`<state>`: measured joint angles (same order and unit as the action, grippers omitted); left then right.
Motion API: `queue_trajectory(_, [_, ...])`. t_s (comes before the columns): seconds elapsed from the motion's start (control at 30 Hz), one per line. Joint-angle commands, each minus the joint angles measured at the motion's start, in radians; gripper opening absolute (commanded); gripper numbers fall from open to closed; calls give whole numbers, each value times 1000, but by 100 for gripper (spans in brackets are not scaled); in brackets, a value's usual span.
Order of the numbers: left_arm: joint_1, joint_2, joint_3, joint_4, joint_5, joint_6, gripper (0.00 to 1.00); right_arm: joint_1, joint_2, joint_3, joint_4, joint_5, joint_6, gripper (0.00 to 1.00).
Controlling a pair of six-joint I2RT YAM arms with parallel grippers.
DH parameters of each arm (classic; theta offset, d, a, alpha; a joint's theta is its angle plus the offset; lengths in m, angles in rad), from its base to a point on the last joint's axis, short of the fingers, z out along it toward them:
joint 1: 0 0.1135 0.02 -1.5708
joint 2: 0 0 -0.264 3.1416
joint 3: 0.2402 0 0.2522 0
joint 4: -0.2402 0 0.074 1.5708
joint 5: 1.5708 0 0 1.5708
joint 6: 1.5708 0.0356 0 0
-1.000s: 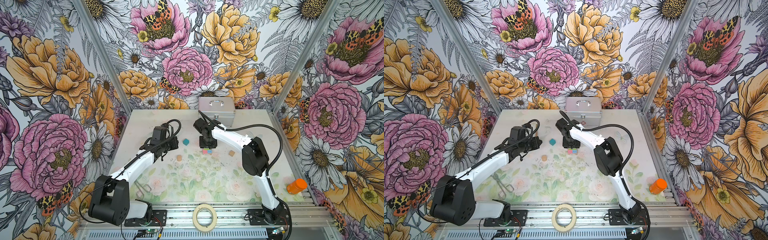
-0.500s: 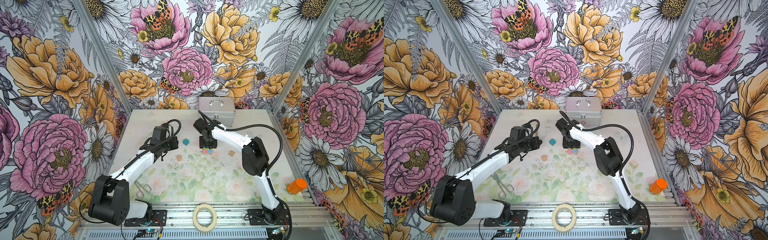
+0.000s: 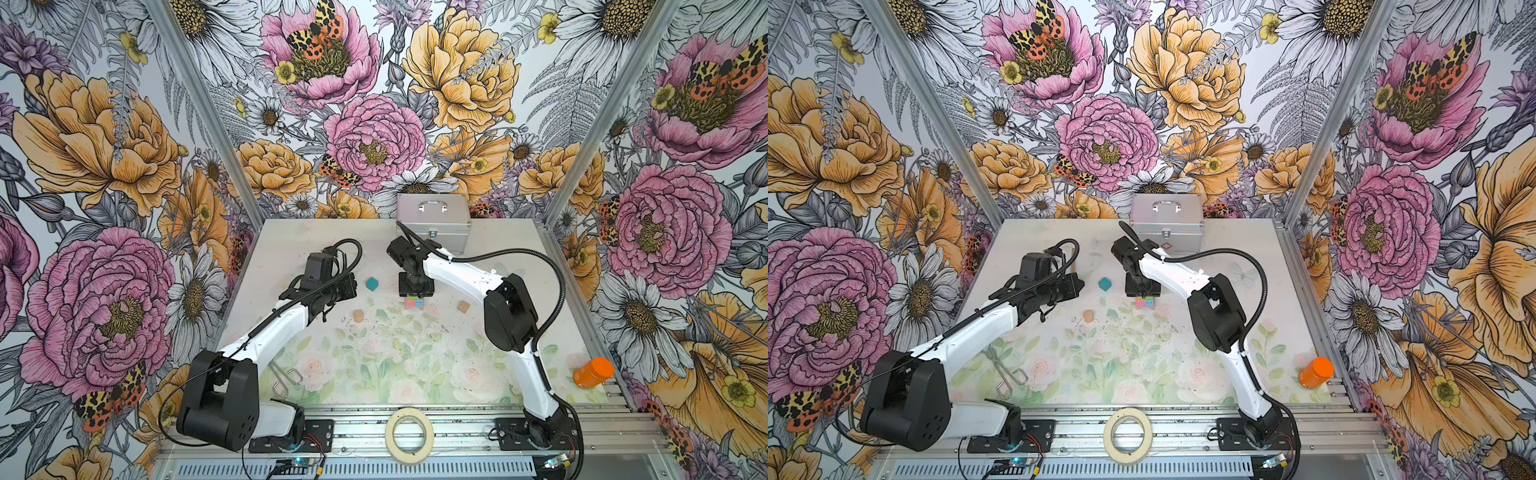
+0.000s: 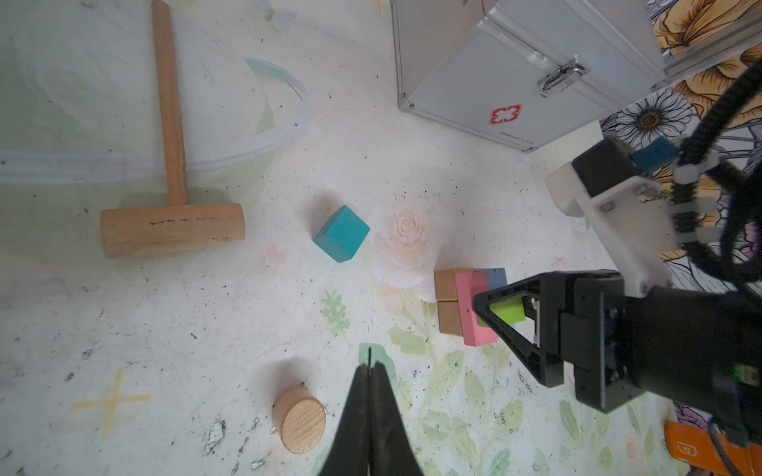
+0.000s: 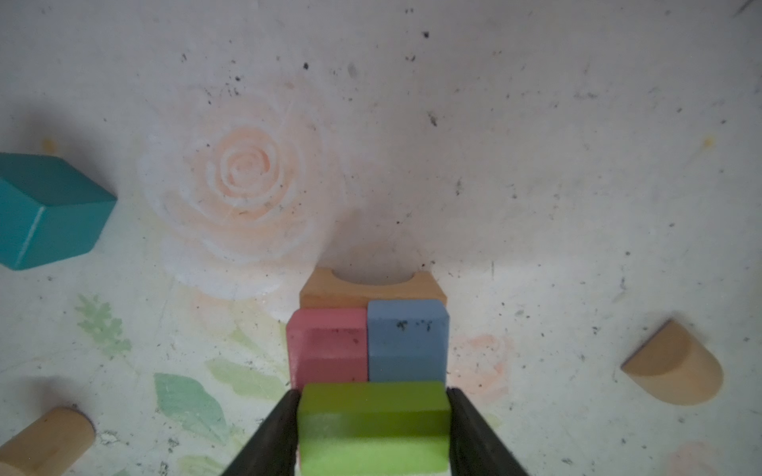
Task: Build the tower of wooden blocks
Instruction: 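Lower the lime-green block onto the pink and blue blocks with the right gripper, then open and raise the right gripper while the left gripper approaches the teal cube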
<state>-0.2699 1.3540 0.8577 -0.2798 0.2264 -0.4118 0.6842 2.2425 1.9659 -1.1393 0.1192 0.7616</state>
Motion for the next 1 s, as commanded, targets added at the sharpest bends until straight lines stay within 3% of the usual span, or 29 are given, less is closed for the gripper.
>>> queue_trajectory(0.0, [13, -15, -15, 41, 5, 1, 0, 5, -10, 27, 9, -1, -8, 57])
queue_trajectory(0.77, [12, -16, -15, 39, 6, 1, 0, 8, -6, 31, 10, -10, -13, 56])
queue_trajectory(0.97, [14, -16, -15, 40, 6, 1, 0, 6, -6, 33, 10, -9, -13, 60])
